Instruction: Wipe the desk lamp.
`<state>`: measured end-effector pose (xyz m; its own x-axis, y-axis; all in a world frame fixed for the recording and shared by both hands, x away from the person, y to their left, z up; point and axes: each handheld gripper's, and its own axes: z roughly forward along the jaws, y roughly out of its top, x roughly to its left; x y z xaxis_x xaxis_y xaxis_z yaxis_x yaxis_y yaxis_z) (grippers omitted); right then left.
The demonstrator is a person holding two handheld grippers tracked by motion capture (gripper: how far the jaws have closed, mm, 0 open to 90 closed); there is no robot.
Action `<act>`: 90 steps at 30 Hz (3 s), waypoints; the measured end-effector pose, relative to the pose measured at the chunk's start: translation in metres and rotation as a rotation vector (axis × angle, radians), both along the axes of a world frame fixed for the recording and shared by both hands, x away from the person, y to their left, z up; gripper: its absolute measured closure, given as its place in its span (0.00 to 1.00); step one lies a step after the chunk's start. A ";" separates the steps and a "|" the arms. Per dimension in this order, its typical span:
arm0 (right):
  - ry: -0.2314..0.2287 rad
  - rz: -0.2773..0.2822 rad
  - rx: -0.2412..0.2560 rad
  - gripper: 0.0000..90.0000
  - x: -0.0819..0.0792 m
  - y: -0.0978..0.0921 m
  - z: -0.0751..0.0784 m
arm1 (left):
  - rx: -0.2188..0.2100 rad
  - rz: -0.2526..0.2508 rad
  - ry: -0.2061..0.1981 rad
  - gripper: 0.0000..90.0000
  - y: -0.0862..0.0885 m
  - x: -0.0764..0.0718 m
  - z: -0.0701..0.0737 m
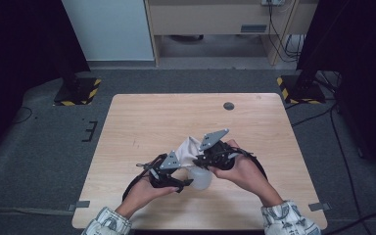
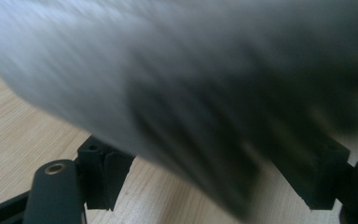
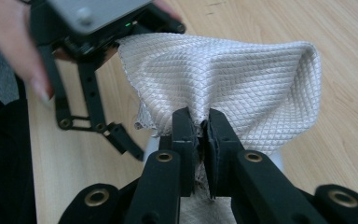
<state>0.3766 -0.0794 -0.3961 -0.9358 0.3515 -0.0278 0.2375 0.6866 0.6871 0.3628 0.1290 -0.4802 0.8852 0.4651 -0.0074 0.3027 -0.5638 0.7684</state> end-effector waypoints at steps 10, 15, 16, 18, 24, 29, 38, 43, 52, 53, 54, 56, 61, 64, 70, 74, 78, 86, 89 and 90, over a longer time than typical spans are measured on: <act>-0.014 -0.009 0.029 0.93 -0.027 -0.028 0.002 | 0.003 0.010 -0.004 0.26 0.001 0.001 0.000; -0.011 -0.053 0.030 0.93 -0.025 -0.046 0.004 | 0.002 0.010 -0.001 0.26 0.001 0.001 -0.001; -0.009 -0.063 0.032 0.93 -0.023 -0.049 0.004 | 0.003 0.010 -0.002 0.26 0.001 0.001 0.000; -0.007 -0.082 0.034 0.93 -0.017 -0.054 0.004 | -0.001 0.010 0.001 0.26 0.001 0.001 0.000; 0.009 -0.118 0.024 0.93 0.001 -0.056 0.001 | -0.005 0.004 0.000 0.27 0.000 0.000 0.000; 0.012 -0.094 0.005 0.93 0.012 -0.041 0.001 | -0.001 0.002 0.003 0.27 -0.001 0.000 0.000; -0.015 -0.014 -0.017 0.93 -0.004 -0.011 0.001 | -0.012 0.005 0.007 0.27 0.002 0.001 0.000; -0.013 0.000 -0.014 0.93 -0.018 -0.020 0.001 | -0.018 0.003 0.012 0.27 0.002 0.001 0.000; -0.008 -0.083 0.033 0.93 -0.018 -0.063 0.002 | -0.006 0.013 0.006 0.26 0.001 0.000 0.000; -0.003 -0.098 0.044 0.93 -0.014 -0.066 0.002 | -0.005 0.011 0.002 0.26 0.001 0.000 0.000; 0.005 -0.114 0.056 0.93 -0.010 -0.069 0.000 | -0.008 0.010 0.000 0.27 0.001 0.000 0.001; 0.018 -0.130 0.069 0.93 -0.002 -0.071 -0.003 | -0.012 0.009 0.000 0.27 0.001 0.000 0.001; 0.051 -0.150 0.092 0.93 0.016 -0.069 -0.017 | -0.017 0.003 0.004 0.28 0.000 0.000 0.002; 0.075 -0.165 0.133 0.93 0.026 -0.072 -0.023 | -0.026 0.004 0.002 0.28 -0.001 -0.001 0.002; 0.135 -0.180 0.176 0.93 0.037 -0.077 -0.039 | -0.030 -0.010 0.010 0.29 -0.004 -0.001 0.002; 0.179 -0.194 0.176 0.93 0.041 -0.075 -0.055 | -0.022 -0.015 0.009 0.29 -0.007 -0.002 0.001; 0.200 -0.195 0.154 0.93 0.042 -0.070 -0.067 | -0.023 -0.029 0.018 0.29 -0.008 -0.001 0.000; 0.234 -0.201 0.121 0.93 0.042 -0.066 -0.084 | -0.023 -0.030 0.022 0.27 -0.009 -0.001 0.001; 0.237 -0.198 0.121 0.93 0.040 -0.065 -0.083 | -0.034 -0.034 0.018 0.25 -0.007 -0.001 0.002; 0.234 -0.196 0.122 0.93 0.038 -0.065 -0.083 | -0.039 -0.034 0.018 0.25 -0.007 -0.001 0.002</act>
<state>0.4149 -0.1441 -0.4794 -0.8261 0.5128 0.2338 0.5182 0.5280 0.6729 0.3614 0.1225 -0.4778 0.8999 0.4342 -0.0411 0.2979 -0.5432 0.7849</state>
